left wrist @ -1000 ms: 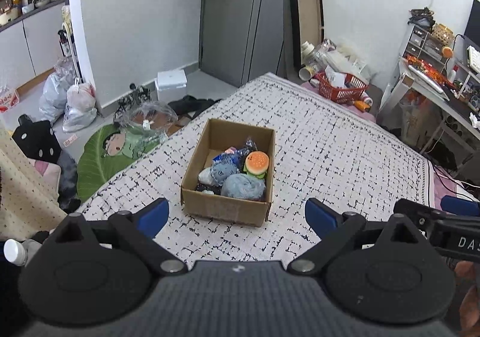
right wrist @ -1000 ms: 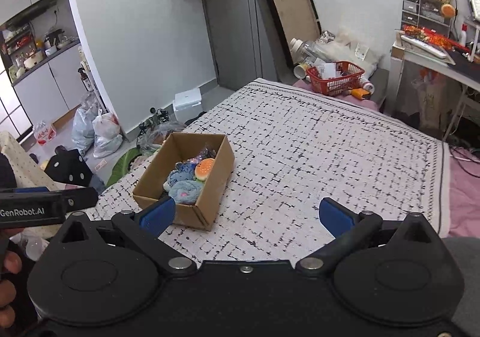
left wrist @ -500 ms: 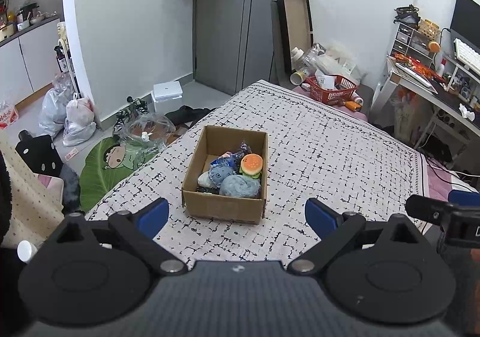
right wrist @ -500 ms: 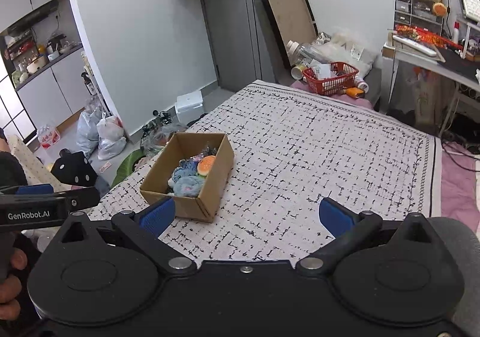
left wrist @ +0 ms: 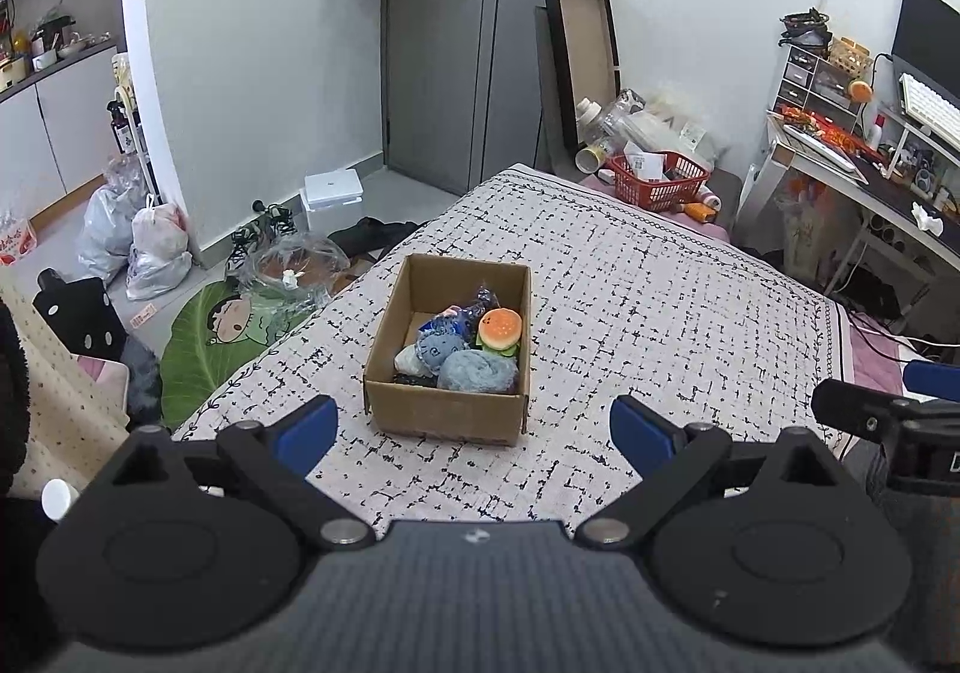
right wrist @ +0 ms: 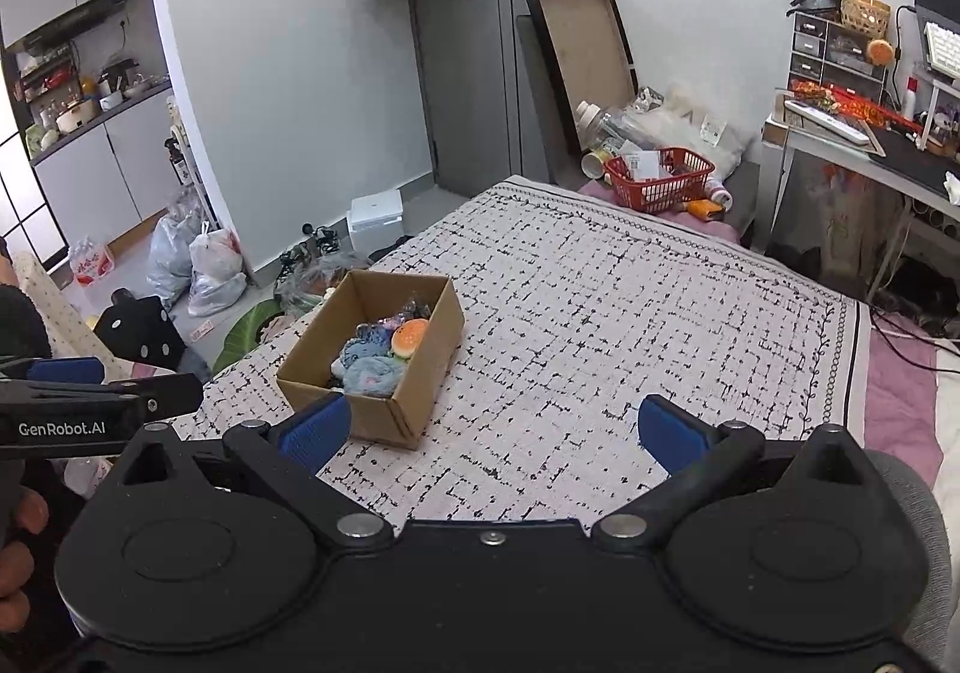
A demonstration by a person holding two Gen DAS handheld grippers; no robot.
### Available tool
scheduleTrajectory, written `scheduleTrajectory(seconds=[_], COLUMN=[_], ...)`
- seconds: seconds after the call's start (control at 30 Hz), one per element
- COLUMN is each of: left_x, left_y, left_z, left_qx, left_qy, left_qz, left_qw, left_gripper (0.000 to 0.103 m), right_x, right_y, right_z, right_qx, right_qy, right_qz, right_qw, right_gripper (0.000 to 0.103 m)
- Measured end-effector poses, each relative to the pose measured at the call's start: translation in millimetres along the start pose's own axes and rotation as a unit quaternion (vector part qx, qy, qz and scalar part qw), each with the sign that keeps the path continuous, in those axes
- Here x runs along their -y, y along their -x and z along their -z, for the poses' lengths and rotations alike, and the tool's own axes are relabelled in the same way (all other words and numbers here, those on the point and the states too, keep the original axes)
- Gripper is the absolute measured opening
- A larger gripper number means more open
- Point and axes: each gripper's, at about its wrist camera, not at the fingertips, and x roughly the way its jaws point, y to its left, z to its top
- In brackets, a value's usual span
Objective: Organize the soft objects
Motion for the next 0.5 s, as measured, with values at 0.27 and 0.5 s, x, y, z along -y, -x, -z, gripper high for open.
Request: scheduleTrajectory(seconds=[0.27, 0.5], left_x=[-0.2, 0.1], left_y=[1.8, 2.0], left_z=[-0.8, -1.1], left_qx=[0.000, -0.002], left_qy=[-0.005, -0.008], left_qz=[0.005, 0.006], left_qw=[1.0000, 0.9999], left_gripper=[0.097, 0.097], right_x=[-0.5, 0.1], right_y=[3.0, 1.0], right_z=[0.0, 0.3], right_qx=[0.005, -0.001], right_qy=[-0.002, -0.006], right_qz=[-0.005, -0.007], right_qw=[1.000, 1.000], right_gripper=[0.103, 0.103])
